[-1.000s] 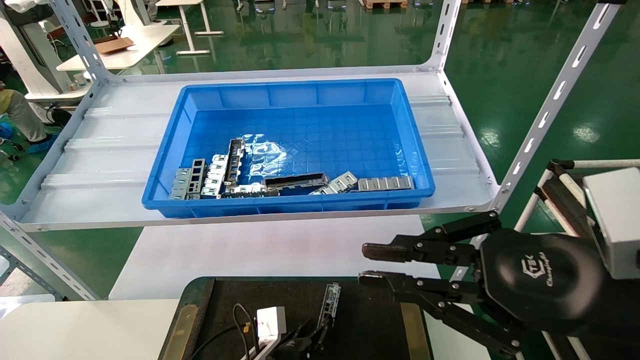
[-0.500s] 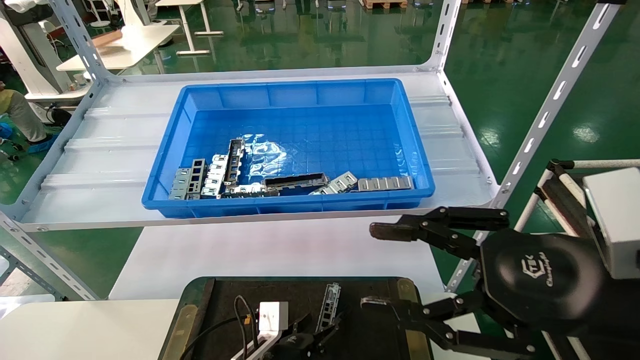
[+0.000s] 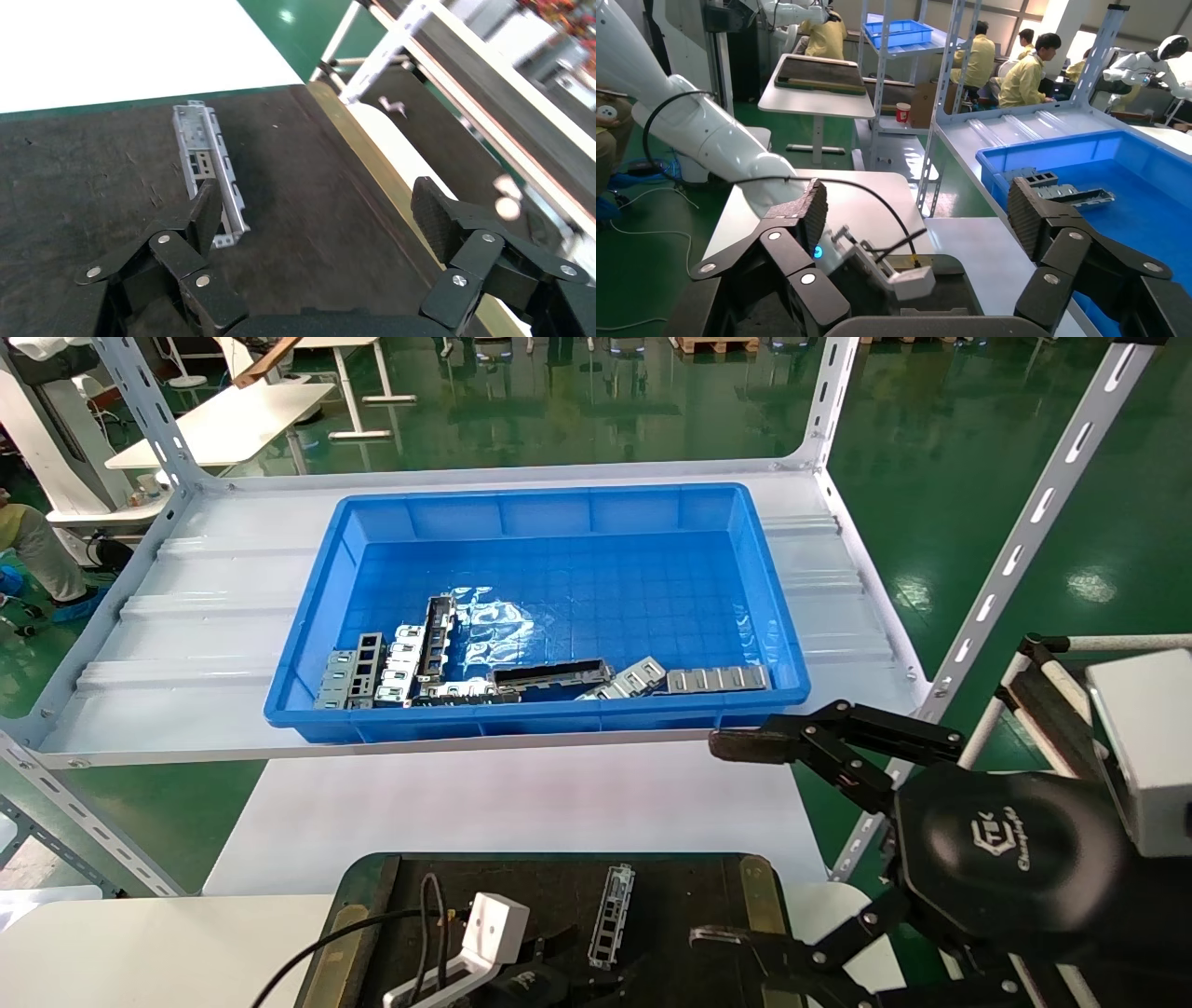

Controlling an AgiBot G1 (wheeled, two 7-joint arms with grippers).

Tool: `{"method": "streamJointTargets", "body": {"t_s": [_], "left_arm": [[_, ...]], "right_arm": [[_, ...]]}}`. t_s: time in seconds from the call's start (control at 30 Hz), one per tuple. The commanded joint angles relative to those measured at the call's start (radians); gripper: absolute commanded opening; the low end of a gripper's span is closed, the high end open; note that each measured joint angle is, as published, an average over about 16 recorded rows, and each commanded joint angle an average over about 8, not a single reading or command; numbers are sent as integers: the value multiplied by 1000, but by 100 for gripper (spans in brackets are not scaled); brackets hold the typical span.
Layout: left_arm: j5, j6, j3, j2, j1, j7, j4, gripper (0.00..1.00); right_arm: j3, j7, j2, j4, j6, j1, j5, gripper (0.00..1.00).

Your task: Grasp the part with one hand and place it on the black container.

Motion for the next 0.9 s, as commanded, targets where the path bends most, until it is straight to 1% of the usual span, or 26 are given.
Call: {"method": "streamJointTargets", "body": {"t_s": [0.03, 0.3, 0.53, 0.73, 0.9], "left_arm": [[-3, 56, -12, -31, 0, 13, -9, 100], [-50, 240, -80, -102, -2, 101, 1, 100], [-99, 368, -129, -158, 8, 165, -2, 100], [-139, 450, -164, -213, 25, 202, -26, 100], [-169, 487, -190, -254, 36, 215, -47, 100]], "right_arm": [[0, 0, 0, 0, 0, 0, 0, 100], [0, 0, 0, 0, 0, 0, 0, 100], [0, 0, 0, 0, 0, 0, 0, 100], [0, 0, 0, 0, 0, 0, 0, 100], [0, 0, 0, 0, 0, 0, 0, 100]]}}
